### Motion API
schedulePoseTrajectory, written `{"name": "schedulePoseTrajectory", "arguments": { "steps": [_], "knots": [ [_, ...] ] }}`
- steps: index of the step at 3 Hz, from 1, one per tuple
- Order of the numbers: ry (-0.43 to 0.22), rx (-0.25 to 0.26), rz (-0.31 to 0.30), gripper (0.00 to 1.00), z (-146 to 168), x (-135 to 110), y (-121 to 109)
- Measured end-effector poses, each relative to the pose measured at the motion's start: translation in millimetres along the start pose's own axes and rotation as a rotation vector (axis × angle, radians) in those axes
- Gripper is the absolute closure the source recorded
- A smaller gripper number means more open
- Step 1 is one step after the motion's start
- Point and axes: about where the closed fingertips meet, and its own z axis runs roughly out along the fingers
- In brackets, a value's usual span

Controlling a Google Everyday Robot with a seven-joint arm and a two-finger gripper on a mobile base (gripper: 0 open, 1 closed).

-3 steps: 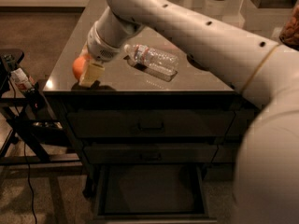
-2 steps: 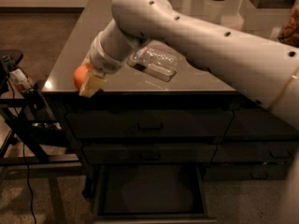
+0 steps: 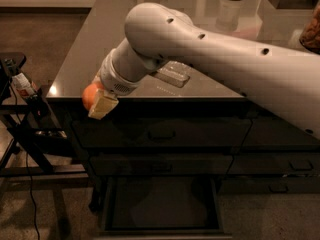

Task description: Place orange into bottom drawer

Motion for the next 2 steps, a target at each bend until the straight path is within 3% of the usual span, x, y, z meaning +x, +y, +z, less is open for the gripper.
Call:
{"name": "schedulePoseTrajectory", "arguments": {
  "steps": [1,2],
  "knots": [
    [0.011,0.004,0.007,1.00,-6,1,8],
    [0.014,0.017,0.083,1.00,-12,14,37]
  ]
}}
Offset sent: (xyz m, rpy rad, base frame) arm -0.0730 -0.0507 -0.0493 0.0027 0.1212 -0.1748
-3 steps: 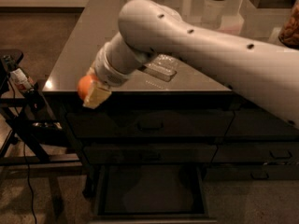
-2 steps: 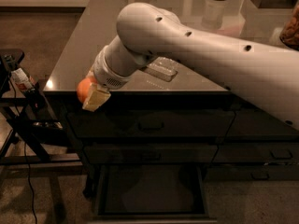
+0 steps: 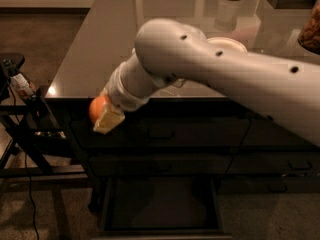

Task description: Place orange into bottom drawer

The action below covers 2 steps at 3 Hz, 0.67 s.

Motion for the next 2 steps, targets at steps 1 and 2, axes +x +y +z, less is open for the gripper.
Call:
{"name": "schedulePoseTrajectory", "arguments": {
  "steps": [1,2],
  "knots": [
    [0.016,0.003,0.089,1.00,-4,26,33],
    [0.040,-0.005,0.185,1.00,1,59,68]
  ]
}}
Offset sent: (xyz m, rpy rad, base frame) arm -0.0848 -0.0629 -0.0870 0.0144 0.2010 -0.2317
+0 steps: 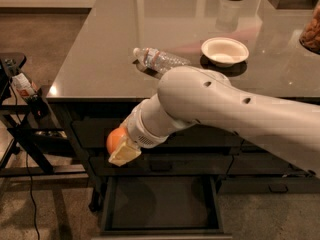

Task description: Place orange into bottom drawer

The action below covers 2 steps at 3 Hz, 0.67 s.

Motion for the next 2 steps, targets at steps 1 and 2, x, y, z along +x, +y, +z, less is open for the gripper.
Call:
{"name": "schedulePoseTrajectory", "arguments": {
  "steps": [1,2],
  "knots": [
    [0.000,0.000,0.000,1.00,0,0,0],
    [0.010,0.016,0.077,1.00,20,36,7]
  ]
}}
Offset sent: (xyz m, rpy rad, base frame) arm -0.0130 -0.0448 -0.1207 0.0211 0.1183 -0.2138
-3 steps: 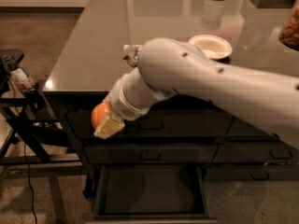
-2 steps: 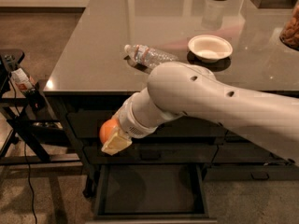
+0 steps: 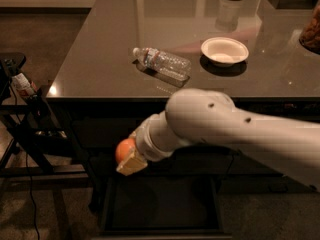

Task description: Place orange into bottom drawer

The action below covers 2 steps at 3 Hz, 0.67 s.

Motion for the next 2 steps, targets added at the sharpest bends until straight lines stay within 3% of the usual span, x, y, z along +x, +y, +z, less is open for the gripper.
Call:
{"name": "schedulePoseTrajectory", "arguments": {
  "steps": [2],
  "knots": [
    [0.015,0.041,0.145,1.00,40,89,-11]
  ]
}}
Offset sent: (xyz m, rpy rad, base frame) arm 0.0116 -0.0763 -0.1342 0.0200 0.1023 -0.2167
